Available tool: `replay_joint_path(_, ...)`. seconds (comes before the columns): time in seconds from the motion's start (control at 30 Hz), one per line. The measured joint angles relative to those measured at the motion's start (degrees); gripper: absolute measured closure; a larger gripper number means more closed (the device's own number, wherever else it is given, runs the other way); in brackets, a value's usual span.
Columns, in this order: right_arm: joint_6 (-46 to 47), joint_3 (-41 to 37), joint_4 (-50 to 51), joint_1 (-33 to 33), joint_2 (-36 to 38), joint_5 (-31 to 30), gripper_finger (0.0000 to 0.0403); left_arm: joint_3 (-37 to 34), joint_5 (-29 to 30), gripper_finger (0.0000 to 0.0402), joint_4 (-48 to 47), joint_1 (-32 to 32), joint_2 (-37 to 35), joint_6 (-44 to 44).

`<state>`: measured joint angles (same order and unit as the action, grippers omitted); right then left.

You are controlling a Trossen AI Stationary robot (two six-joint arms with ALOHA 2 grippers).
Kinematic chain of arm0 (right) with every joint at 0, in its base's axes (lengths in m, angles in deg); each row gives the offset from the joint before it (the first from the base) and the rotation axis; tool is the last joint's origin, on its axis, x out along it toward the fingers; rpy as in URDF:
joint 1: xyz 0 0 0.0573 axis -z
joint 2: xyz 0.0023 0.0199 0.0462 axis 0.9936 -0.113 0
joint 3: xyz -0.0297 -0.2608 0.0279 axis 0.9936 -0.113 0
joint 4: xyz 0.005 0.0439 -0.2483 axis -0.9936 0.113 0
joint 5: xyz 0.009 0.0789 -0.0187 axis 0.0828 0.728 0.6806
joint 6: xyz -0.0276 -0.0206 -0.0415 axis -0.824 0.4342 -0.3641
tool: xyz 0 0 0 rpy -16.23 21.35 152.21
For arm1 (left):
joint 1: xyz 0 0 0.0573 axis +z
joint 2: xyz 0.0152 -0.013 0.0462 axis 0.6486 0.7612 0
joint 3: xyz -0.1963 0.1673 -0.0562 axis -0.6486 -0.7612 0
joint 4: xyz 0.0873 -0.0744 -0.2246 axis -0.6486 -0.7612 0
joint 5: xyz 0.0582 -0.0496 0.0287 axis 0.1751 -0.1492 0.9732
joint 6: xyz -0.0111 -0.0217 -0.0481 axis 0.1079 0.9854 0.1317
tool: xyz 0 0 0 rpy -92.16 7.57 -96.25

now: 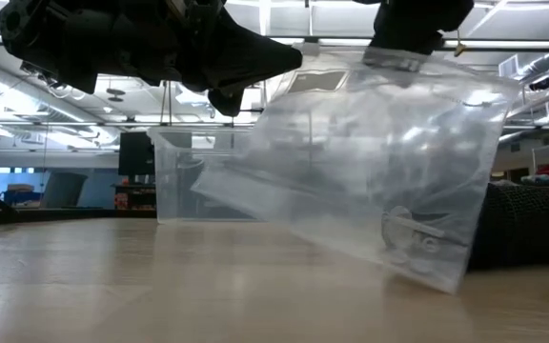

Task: Roll bandage
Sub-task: Open the transparent zip bag

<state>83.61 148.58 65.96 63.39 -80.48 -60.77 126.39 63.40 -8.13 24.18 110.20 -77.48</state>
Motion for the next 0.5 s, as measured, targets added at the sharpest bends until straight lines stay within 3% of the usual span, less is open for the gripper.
replay_joint_path(0.33,0.63,0.00,-6.30,0.73,-4.90,4.55,0.0401,0.02,0.17,0.0402,0.37,0.00,0.00,-0.02)
replay_joint_path(0.5,-0.24,0.00,-7.01,0.28,-7.06,0.18,0.0402,0.02,0.23,0.0402,0.46,0.00,0.00,-0.02)
